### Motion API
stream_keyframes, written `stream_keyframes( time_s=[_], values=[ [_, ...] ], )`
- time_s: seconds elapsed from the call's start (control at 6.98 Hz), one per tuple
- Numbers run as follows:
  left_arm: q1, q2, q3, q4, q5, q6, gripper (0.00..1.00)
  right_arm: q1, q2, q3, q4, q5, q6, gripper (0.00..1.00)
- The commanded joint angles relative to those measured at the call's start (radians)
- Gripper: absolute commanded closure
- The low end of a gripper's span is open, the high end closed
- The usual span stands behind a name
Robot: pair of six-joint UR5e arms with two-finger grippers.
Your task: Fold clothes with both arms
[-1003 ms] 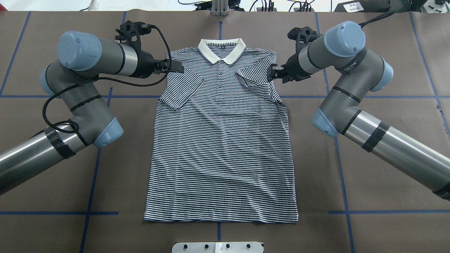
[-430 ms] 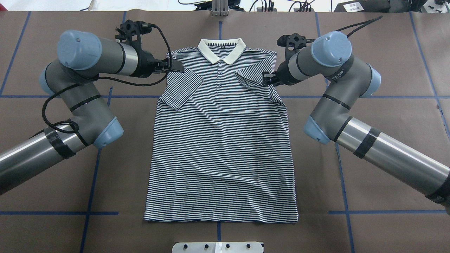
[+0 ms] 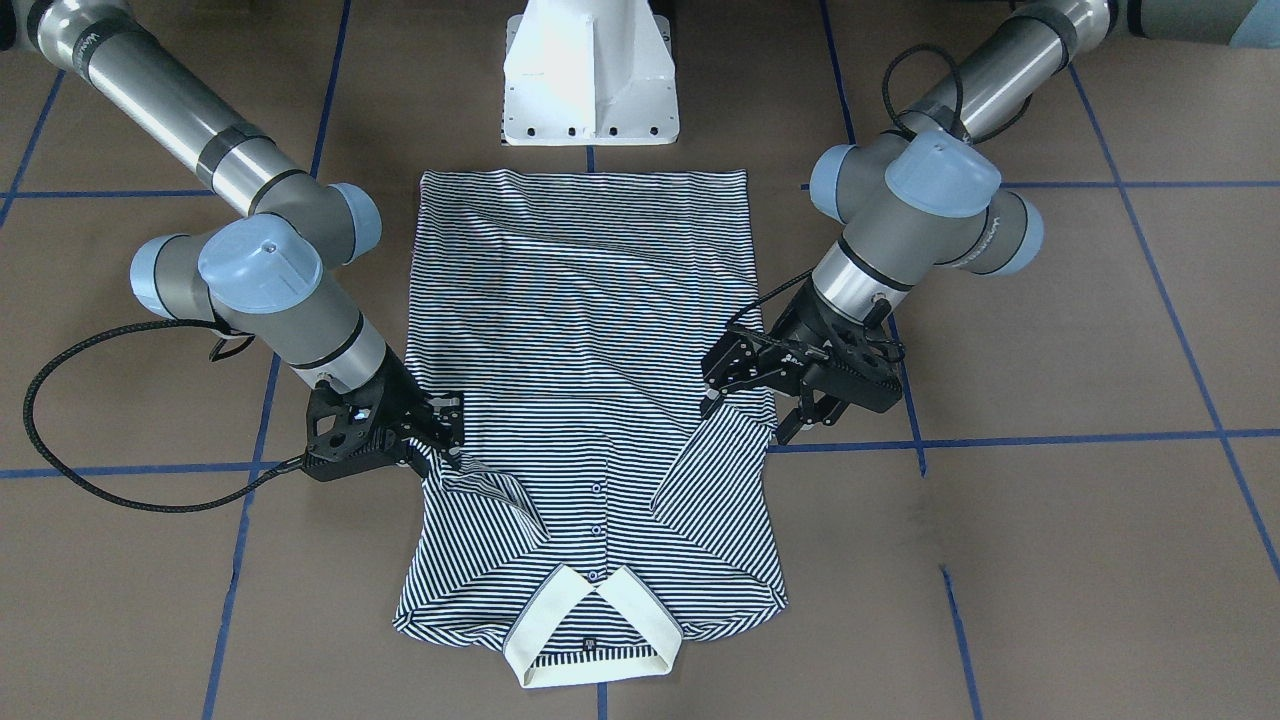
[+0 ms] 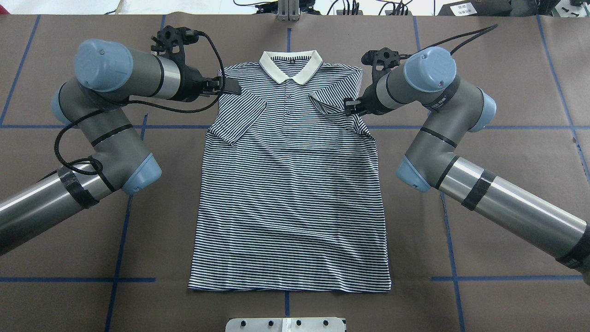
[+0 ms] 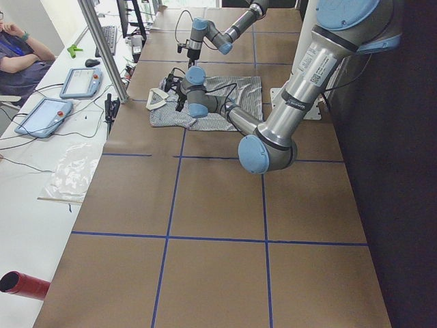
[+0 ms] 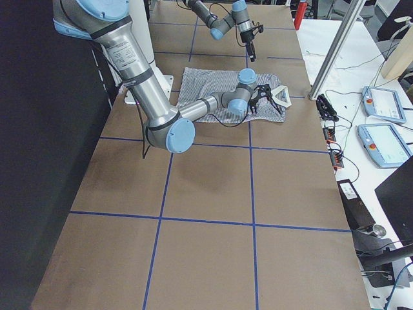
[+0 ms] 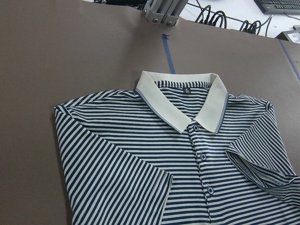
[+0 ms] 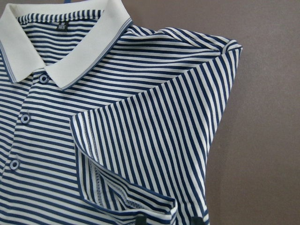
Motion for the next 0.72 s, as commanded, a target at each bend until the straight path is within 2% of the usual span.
stream_keyframes(
  time_s=[0.0,0.14,0.57],
  values=[
    [0.000,0.001,0.000,0.000,0.000,0.000,0.00,-0.001,0.022,-0.030,-0.001,-0.002,-0.005,0.77],
    [0.000,0.003,0.000,0.000,0.000,0.000,0.00,-0.002,0.025,-0.030,-0.001,-0.002,-0.005,1.00],
    [0.000,0.003,0.001,0.000,0.000,0.000,0.00,-0.009,0.024,-0.014,0.008,-0.002,-0.005,1.00]
  ],
)
